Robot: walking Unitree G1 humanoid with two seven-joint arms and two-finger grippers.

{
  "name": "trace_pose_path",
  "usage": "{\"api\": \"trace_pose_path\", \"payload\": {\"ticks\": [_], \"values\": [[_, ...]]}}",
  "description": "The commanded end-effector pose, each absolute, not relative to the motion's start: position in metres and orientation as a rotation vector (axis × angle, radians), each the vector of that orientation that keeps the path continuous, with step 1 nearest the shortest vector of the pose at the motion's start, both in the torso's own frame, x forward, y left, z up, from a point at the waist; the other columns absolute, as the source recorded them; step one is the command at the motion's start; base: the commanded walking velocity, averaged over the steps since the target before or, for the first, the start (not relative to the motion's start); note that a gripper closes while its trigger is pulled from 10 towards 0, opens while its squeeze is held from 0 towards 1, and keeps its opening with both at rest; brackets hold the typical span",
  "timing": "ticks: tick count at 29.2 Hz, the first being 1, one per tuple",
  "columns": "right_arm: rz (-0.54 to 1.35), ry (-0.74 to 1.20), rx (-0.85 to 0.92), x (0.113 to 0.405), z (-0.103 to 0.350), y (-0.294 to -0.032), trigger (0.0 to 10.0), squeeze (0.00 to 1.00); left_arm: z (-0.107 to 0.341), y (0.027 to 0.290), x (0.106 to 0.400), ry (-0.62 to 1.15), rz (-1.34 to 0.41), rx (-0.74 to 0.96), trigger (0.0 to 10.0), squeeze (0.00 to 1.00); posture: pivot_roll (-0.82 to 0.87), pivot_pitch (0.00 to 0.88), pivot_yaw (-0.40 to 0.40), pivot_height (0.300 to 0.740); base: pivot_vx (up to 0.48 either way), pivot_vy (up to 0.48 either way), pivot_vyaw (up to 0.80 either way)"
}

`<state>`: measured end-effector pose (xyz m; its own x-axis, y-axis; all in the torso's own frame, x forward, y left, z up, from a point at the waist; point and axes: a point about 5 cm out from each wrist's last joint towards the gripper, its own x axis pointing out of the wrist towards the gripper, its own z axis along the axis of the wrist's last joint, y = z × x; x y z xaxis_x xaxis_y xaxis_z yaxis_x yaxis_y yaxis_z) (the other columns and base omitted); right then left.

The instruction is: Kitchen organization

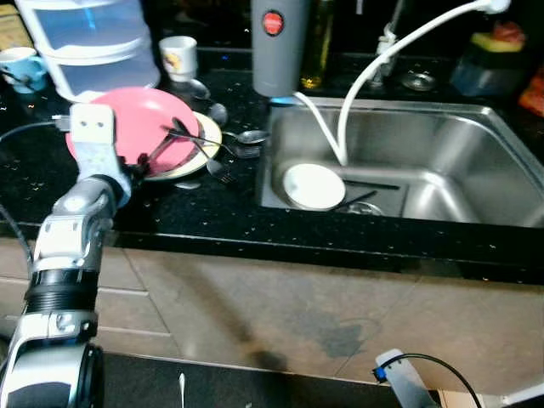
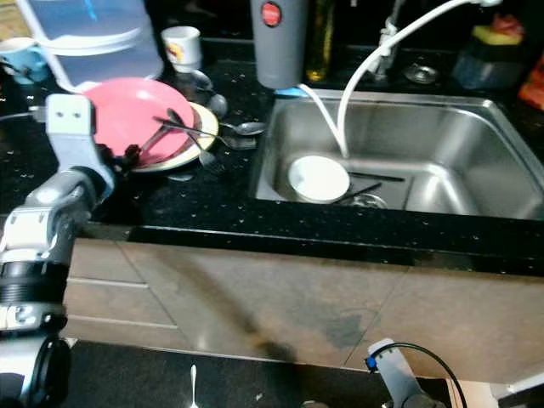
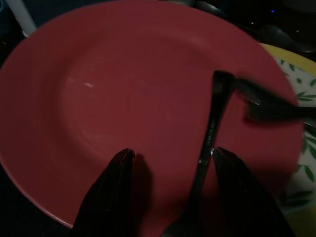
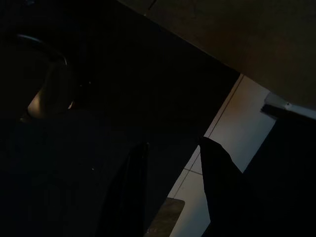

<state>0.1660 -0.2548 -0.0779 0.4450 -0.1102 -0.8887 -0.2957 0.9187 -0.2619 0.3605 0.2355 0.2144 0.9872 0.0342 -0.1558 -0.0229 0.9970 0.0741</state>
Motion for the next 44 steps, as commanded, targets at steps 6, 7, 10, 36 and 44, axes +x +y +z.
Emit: {"api": "trace_pose_path", "payload": {"ticks": [6, 7, 10, 36, 44], "values": [[0.116, 1.116, -0.414, 0.164, -0.079, -0.256, 10.0, 0.00, 0.214, 0.237, 0.362, 0.263, -0.033, 0.095, 10.0, 0.00, -0.01, 0.026, 0.018, 0.740, 0.000, 0.000, 0.00], [0.115, 1.116, -0.414, 0.164, -0.079, -0.256, 10.0, 0.00, 0.214, 0.237, 0.362, 0.279, -0.039, 0.092, 10.0, 0.00, -0.01, 0.025, 0.019, 0.740, 0.000, 0.000, 0.00], [0.112, 1.116, -0.416, 0.164, -0.079, -0.256, 10.0, 0.00, 0.210, 0.235, 0.361, 0.324, -0.052, 0.076, 10.0, 0.00, -0.01, 0.025, 0.020, 0.740, 0.000, 0.000, 0.00], [0.099, 1.119, -0.436, 0.162, -0.079, -0.256, 10.0, 0.00, 0.214, 0.237, 0.365, 0.309, -0.028, 0.046, 0.0, 0.00, -0.02, 0.015, 0.027, 0.740, 0.000, 0.000, 0.00], [0.102, 1.119, -0.445, 0.163, -0.079, -0.256, 10.0, 0.00, 0.243, 0.236, 0.370, 0.125, -0.021, 0.002, 0.0, 0.00, -0.02, 0.020, 0.029, 0.740, 0.000, 0.000, 0.00]]}}
